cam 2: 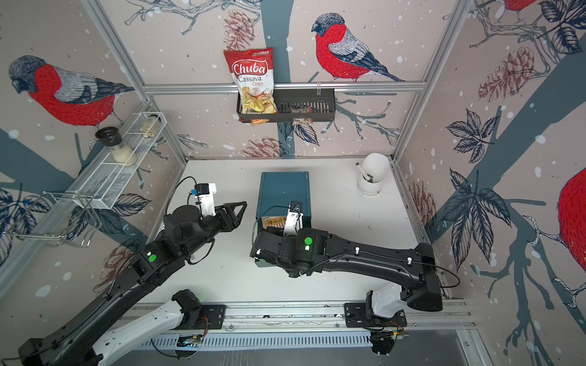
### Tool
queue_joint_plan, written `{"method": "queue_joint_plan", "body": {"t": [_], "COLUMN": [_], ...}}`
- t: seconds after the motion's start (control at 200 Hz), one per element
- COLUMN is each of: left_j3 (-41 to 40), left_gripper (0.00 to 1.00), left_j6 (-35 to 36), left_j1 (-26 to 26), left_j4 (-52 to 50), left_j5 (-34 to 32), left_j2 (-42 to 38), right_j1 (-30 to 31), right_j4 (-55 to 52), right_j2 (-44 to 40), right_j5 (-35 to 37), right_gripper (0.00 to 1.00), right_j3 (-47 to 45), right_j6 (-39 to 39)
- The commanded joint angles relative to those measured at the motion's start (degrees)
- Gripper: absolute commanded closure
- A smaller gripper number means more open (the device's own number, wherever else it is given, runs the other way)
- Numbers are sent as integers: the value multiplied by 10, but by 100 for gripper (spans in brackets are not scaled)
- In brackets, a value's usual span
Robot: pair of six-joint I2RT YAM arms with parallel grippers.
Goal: Take the seed bags out of the drawer
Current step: Pick up the seed packet from the drawer.
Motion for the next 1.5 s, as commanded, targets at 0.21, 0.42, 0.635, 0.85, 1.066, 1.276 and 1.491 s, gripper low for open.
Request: {"method": "queue_joint_plan", "body": {"t": [0.21, 0.42, 0.635, 0.85, 1.066, 1.276, 1.491], "left_j3": [-10, 17, 6, -38, -23, -71, -102], "left_gripper": [35, 24, 36, 53, 46, 40, 36], "left_j6": [17, 32, 64, 10, 20, 29, 2], "left_j1": [2, -6, -10, -24, -24, -24, -24], "left_j4": [-4, -52, -36, -17, -55, 0, 22], "left_j5": [41, 46, 122, 101, 129, 163, 162], "left_j2": [27, 18, 5, -33, -41, -51, -64], "right_j1": [1, -55, -106, -109, -124, -134, -134], "right_j4": [30, 135, 174, 146, 120, 113, 135], "right_j2": [13, -40, -73, -41, -18, -12, -27], "right_j5": [79, -53, -147, -174, -174, -180, -193], "right_gripper": [0, 9, 24, 26, 27, 28, 28], "right_j3": [15, -59, -115, -93, -89, -84, -116], "right_j6": [-56, -142, -135, -135, -115, -119, -106]}}
